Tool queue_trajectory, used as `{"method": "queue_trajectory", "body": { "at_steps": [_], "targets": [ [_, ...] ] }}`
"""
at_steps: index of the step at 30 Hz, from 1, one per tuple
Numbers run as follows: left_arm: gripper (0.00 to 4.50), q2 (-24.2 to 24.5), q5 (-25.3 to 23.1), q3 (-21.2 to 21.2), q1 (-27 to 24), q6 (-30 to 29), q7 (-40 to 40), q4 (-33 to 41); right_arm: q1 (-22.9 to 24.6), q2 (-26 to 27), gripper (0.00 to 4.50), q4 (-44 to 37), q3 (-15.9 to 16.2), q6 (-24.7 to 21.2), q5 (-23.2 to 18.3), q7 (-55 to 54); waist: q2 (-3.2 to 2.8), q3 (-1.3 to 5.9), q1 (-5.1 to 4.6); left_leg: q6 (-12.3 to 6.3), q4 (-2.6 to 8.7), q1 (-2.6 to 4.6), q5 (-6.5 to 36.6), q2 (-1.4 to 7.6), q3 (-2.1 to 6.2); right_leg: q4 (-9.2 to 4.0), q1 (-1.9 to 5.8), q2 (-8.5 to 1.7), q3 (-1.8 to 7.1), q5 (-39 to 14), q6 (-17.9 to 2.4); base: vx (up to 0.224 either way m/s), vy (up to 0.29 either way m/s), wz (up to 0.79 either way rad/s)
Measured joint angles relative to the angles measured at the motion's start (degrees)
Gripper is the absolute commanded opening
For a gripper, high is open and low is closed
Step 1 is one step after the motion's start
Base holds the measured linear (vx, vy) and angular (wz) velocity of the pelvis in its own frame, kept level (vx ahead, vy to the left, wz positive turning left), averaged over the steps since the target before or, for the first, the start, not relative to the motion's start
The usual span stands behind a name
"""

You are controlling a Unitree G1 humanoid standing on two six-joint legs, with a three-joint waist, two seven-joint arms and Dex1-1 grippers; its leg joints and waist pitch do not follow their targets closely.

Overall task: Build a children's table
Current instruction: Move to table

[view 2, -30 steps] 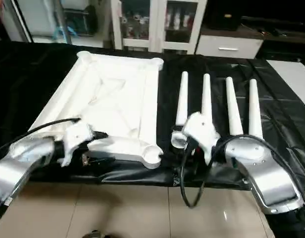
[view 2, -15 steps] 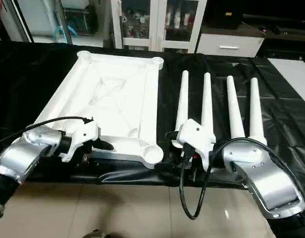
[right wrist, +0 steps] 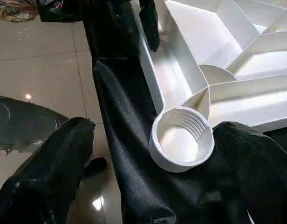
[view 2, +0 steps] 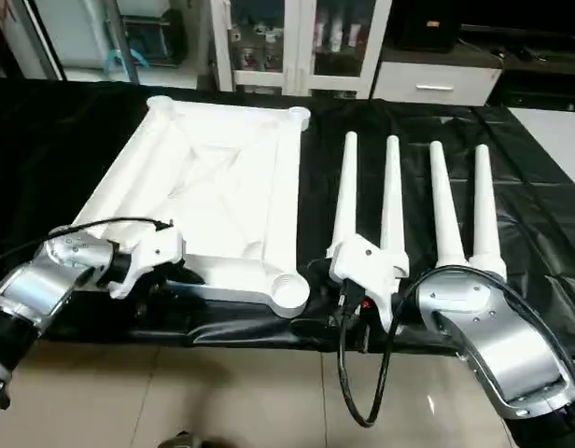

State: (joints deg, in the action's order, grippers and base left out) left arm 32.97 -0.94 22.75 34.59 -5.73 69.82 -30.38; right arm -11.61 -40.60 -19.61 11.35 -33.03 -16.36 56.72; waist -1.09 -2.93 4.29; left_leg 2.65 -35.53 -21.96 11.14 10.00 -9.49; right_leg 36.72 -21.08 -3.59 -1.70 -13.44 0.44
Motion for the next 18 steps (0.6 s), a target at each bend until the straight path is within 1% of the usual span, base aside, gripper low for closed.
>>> {"method": "queue_trajectory", "body": {
  "at_steps": [2, 4, 5, 6, 7, 9, 10, 11, 12, 14, 15, 16, 18],
  "targets": [
    [1.09, -0.7, -0.1, 0.0, 0.0, 0.0, -0.2, -0.8, -0.1, 0.0, 4.50, 0.0, 0.0, 0.0, 0.0, 0.0, 0.00, 0.00, 0.24, 0.00, 0.00, 0.00, 0.0, 0.00, -0.05, 0.00, -0.02, -0.01, 0.04, 0.0, 0.0, 0.000, 0.000, 0.00],
    [0.98, -1.1, -0.4, 0.1, 0.0, 0.0, -0.2, -1.5, -0.4, 0.0, 4.50, 0.0, 0.2, 0.0, 0.0, 0.0, 0.00, 0.00, 0.55, 0.00, 0.00, 0.00, 0.0, 0.00, -0.08, 0.00, -0.03, -0.01, 0.06, 0.0, 0.0, 0.000, 0.000, 0.00],
    [0.76, -1.5, -0.7, 0.1, 0.1, 0.6, -0.7, -2.2, -0.4, 0.0, 4.50, 0.0, 0.2, 0.0, 0.0, 0.0, 0.00, 0.00, 0.69, 0.00, 0.00, 0.01, 0.0, 0.00, -0.09, 0.00, -0.03, -0.01, 0.07, 0.0, 0.0, 0.000, 0.000, 0.00],
    [0.76, -2.0, -1.0, 0.1, 0.4, 1.6, -1.8, -3.1, -0.5, 0.1, 4.50, 0.1, 0.2, 0.0, 0.0, -0.1, 0.00, 0.00, 0.86, 0.00, 0.00, 0.02, 0.0, 0.00, -0.10, 0.02, -0.03, -0.03, 0.06, 0.0, 0.0, 0.000, 0.000, 0.00],
    [0.65, -2.5, -1.2, 0.1, 0.9, 2.3, -2.9, -4.0, -0.8, 0.4, 4.50, 0.1, 0.2, 0.0, 0.0, -0.1, 0.00, 0.00, 0.90, 0.00, 0.00, 0.00, 0.0, 0.02, -0.14, 0.05, -0.04, -0.05, 0.04, 0.0, 0.0, 0.000, 0.000, 0.00],
    [0.61, -3.4, -1.8, 0.1, 1.5, 3.4, -4.8, -5.7, -1.7, 0.7, 4.50, 0.0, 0.3, 0.0, 0.0, -0.2, 0.01, 0.00, 0.78, 0.00, 0.00, 0.02, 0.0, 0.04, -0.21, 0.07, -0.06, -0.07, 0.07, 0.0, -0.1, 0.000, 0.000, 0.00],
    [0.55, -3.6, -2.0, 0.0, 1.7, 3.4, -5.6, -6.0, -1.7, 0.7, 4.50, 0.0, 0.3, 0.0, 0.0, -0.2, 0.02, 0.00, 0.62, 0.00, 0.00, 0.05, 0.0, 0.04, -0.23, 0.07, -0.07, -0.07, 0.08, 0.0, -0.1, 0.000, 0.000, 0.00],
    [0.44, -3.7, -2.3, -0.5, 1.8, 3.3, -7.6, -6.6, -1.6, 0.7, 4.50, 0.0, 0.3, 0.0, 0.0, -0.2, 0.08, -0.03, 0.23, 0.00, 0.00, 0.11, 0.0, 0.06, -0.26, 0.09, -0.12, -0.07, 0.09, 0.1, -0.1, 0.000, 0.000, 0.00],
    [0.44, -3.7, -2.4, -1.0, 1.9, 3.3, -8.6, -7.0, -1.6, 0.7, 4.50, 0.1, 0.3, 0.0, 0.1, -0.3, 0.09, -0.02, -0.06, 0.00, 0.00, 0.13, 0.0, 0.07, -0.25, 0.09, -0.17, -0.09, 0.06, 0.1, -0.1, 0.000, 0.000, 0.00],
    [0.32, -3.5, -2.8, -2.1, 2.0, 3.2, -10.7, -7.9, -1.6, 0.7, 4.50, 0.1, 0.3, 0.0, 0.3, -0.4, 0.11, -0.02, -0.91, 0.00, 0.01, 0.05, 0.0, 0.09, -0.24, 0.10, -0.40, -0.09, 0.03, 0.1, -0.1, 0.000, 0.000, 0.00],
    [0.32, -3.5, -3.0, -2.6, 2.2, 2.9, -11.8, -8.3, -1.6, 0.7, 4.50, 0.1, 0.3, 0.0, 0.3, -0.6, 0.11, -0.02, -1.18, 0.00, 0.03, -0.01, 0.0, 0.10, -0.24, 0.13, -0.51, -0.08, 0.04, 0.1, -0.1, 0.000, 0.000, 0.00],
    [0.21, -3.4, -3.2, -2.9, 2.4, 2.6, -12.7, -8.6, -1.6, 0.7, 4.50, 0.1, 0.3, 0.0, 0.3, -0.7, 0.14, -0.02, -1.35, 0.00, 0.04, -0.09, 0.0, 0.10, -0.24, 0.17, -0.63, -0.07, 0.05, 0.1, -0.1, 0.000, 0.000, 0.00],
    [0.17, -3.3, -3.4, -3.9, 2.8, 2.3, -14.3, -9.7, -1.6, 0.7, 4.50, 0.1, 0.3, 0.0, 0.3, -0.7, 0.16, -0.04, -1.62, 0.00, 0.12, -0.18, 0.0, 0.11, -0.25, 0.19, -0.81, -0.04, 0.06, 0.1, -0.1, 0.000, 0.000, 0.00]
  ]
}}
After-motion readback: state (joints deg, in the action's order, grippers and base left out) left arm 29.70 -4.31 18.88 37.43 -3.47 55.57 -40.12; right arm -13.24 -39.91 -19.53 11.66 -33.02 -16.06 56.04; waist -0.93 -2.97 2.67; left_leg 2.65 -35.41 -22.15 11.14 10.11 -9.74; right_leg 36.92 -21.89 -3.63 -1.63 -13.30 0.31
